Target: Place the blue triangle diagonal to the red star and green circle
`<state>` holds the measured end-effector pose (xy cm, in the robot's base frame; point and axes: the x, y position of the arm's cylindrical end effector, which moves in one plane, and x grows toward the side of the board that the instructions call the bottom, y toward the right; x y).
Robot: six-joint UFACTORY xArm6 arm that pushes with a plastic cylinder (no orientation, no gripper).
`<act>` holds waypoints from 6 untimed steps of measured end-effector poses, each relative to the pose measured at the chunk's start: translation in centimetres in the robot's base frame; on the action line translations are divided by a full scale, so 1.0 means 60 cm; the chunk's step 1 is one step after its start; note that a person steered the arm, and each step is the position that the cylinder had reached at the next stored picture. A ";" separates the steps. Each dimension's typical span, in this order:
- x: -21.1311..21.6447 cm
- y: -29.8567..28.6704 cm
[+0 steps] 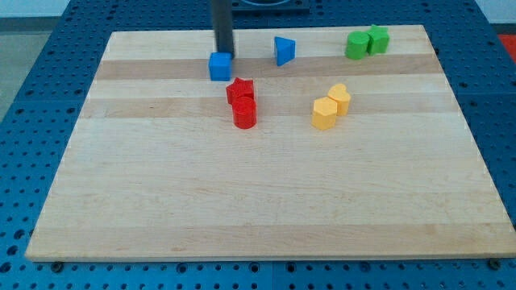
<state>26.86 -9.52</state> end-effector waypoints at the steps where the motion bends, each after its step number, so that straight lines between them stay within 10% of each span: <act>1: 0.010 -0.033; 4: 0.080 0.020; 6: -0.074 0.060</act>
